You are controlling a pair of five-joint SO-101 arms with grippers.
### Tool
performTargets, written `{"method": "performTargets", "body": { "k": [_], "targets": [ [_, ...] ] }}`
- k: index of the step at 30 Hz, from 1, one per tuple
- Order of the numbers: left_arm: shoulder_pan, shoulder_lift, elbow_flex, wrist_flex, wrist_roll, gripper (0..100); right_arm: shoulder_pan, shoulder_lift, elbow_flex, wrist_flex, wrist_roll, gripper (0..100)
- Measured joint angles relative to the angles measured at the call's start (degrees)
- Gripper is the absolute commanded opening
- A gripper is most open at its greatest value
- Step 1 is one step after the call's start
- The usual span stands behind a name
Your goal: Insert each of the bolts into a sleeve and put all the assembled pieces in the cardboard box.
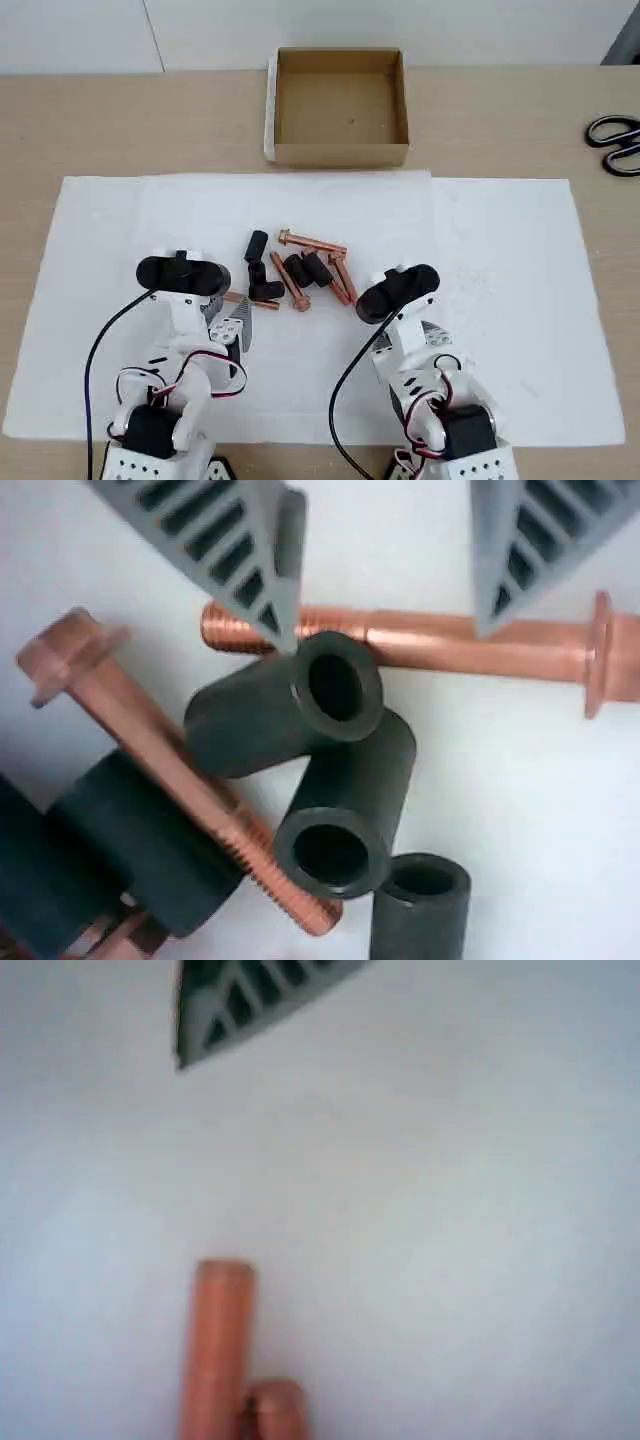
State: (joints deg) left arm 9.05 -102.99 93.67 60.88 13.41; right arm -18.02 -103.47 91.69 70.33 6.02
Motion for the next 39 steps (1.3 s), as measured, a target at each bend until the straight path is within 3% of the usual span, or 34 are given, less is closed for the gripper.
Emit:
{"method": "performTargets", "body": {
  "k": [15, 23, 29, 39],
  "targets": [
    [0.00, 0.00, 0.00, 0.00, 0.00, 11, -0.09, 0.00, -0.88, -0.35, 0.00, 17.1],
    [0.00, 0.00, 0.00, 0.00, 0.00, 11, 5.27, -0.18, -26.73, -1.32, 0.00, 17.0],
    [0.00, 0.00, 0.00, 0.00, 0.00, 11, 9.23, -0.79, -40.70, -11.16, 0.00, 17.0],
    [0.00, 0.00, 0.00, 0.00, 0.00, 11, 9.41, 9.23, -43.96, -28.48, 0.00, 17.0]
  ]
}}
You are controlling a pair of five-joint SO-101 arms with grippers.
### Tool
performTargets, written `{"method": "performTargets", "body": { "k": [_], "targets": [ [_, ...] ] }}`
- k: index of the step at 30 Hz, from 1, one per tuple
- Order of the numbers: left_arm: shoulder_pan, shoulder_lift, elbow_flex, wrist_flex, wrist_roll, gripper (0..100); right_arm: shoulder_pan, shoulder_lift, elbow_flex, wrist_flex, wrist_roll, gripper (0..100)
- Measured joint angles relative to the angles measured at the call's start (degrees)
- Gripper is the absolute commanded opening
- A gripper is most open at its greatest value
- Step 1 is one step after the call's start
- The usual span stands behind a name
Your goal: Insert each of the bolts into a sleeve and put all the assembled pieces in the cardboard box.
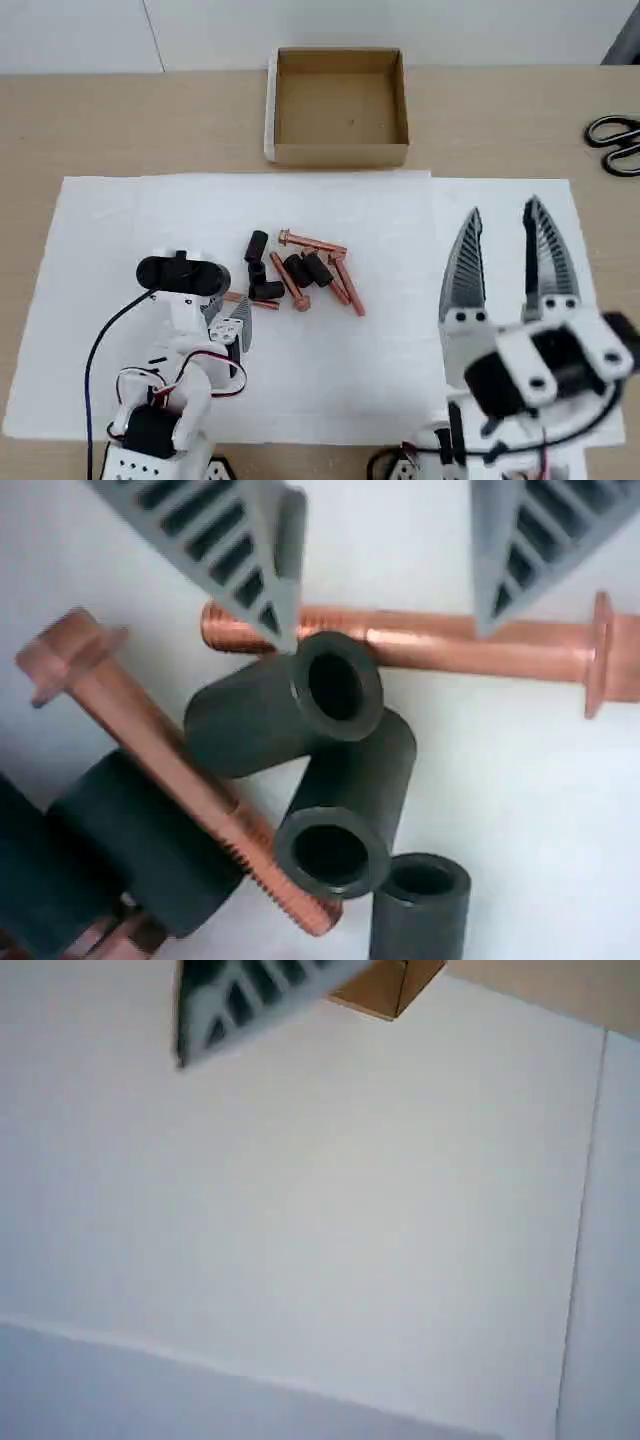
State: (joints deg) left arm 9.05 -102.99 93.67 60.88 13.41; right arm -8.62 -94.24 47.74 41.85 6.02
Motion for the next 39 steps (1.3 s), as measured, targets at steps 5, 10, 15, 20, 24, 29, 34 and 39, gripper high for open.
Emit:
{"method": "performTargets", "body": {
  "k": [5, 10, 15, 20, 24, 29, 34, 39],
  "targets": [
    [0.00, 0.00, 0.00, 0.00, 0.00, 11, 0.00, 13.10, -6.95, -0.26, -3.08, 17.0],
    [0.00, 0.00, 0.00, 0.00, 0.00, 11, 0.00, 28.92, -19.16, 10.55, -13.10, 17.0],
    [0.00, 0.00, 0.00, 0.00, 0.00, 11, 0.00, 46.15, -32.70, 25.76, -18.11, 17.0],
    [0.00, 0.00, 0.00, 0.00, 0.00, 11, 0.00, 63.65, -43.60, 40.62, -18.64, 17.0],
    [0.00, 0.00, 0.00, 0.00, 0.00, 11, 0.00, 77.27, -49.14, 52.04, -18.64, 17.0],
    [0.00, 0.00, 0.00, 0.00, 0.00, 11, 0.00, 92.31, -49.76, 55.74, -18.64, 17.2],
    [0.00, 0.00, 0.00, 0.00, 0.00, 11, 0.18, 101.01, -49.76, 55.82, -18.64, 17.3],
    [0.00, 0.00, 0.00, 0.00, 0.00, 11, 0.18, 102.51, -53.01, 55.82, -18.55, 17.3]
  ]
}}
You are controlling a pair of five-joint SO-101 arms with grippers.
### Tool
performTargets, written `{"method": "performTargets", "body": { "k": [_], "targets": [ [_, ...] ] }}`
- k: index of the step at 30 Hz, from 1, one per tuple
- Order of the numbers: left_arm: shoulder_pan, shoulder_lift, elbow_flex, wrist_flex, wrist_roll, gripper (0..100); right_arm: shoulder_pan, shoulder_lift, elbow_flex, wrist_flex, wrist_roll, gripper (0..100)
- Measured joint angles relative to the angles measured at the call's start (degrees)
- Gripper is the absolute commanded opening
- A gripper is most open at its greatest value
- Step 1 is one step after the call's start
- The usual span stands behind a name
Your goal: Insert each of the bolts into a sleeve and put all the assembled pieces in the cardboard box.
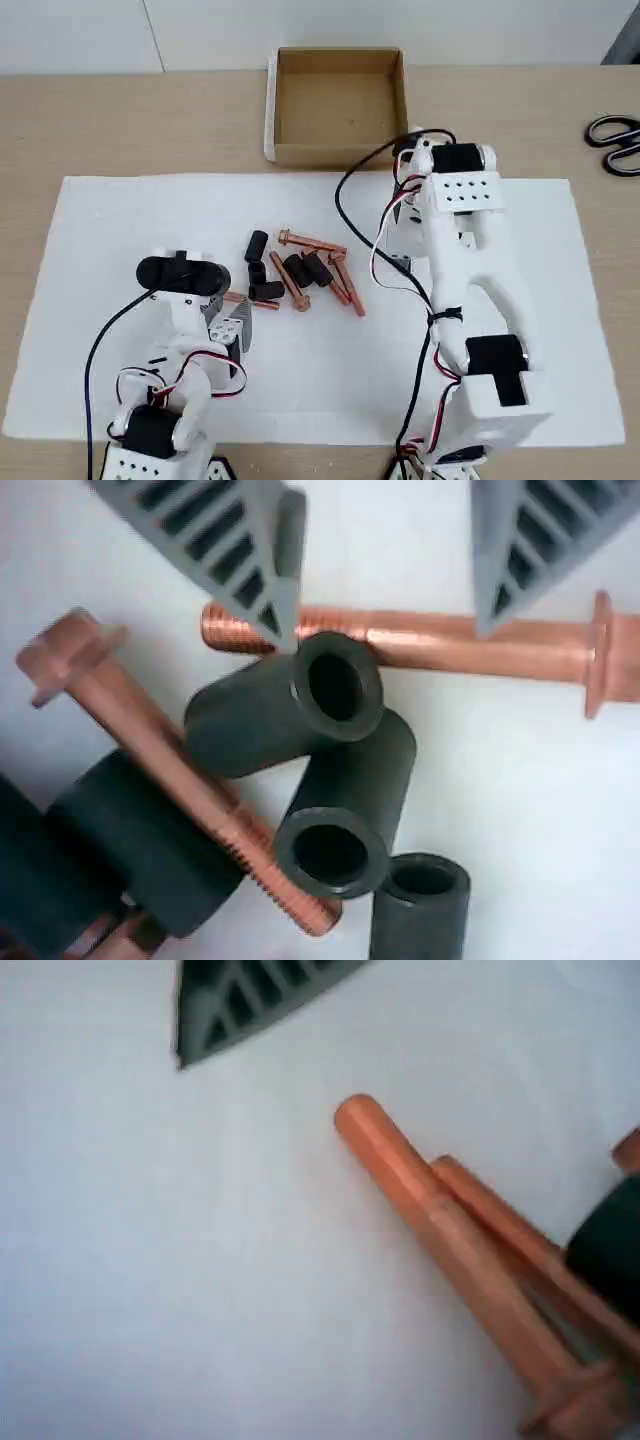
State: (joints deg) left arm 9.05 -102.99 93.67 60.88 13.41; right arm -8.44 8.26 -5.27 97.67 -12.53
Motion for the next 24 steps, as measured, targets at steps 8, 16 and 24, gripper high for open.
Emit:
{"method": "performTargets", "body": {
  "k": [8, 16, 24],
  "targets": [
    [0.00, 0.00, 0.35, -2.29, 0.00, 11, -0.18, 0.09, -2.37, 0.00, 6.59, 17.3],
    [-3.08, 0.00, -7.03, -5.10, -0.09, 11, -0.79, 0.09, -2.37, 0.00, 6.95, 17.3],
    [-15.47, 5.19, -25.32, -2.20, 0.00, 11, -0.88, 0.09, -2.37, 0.00, 6.95, 17.3]
  ]
}}
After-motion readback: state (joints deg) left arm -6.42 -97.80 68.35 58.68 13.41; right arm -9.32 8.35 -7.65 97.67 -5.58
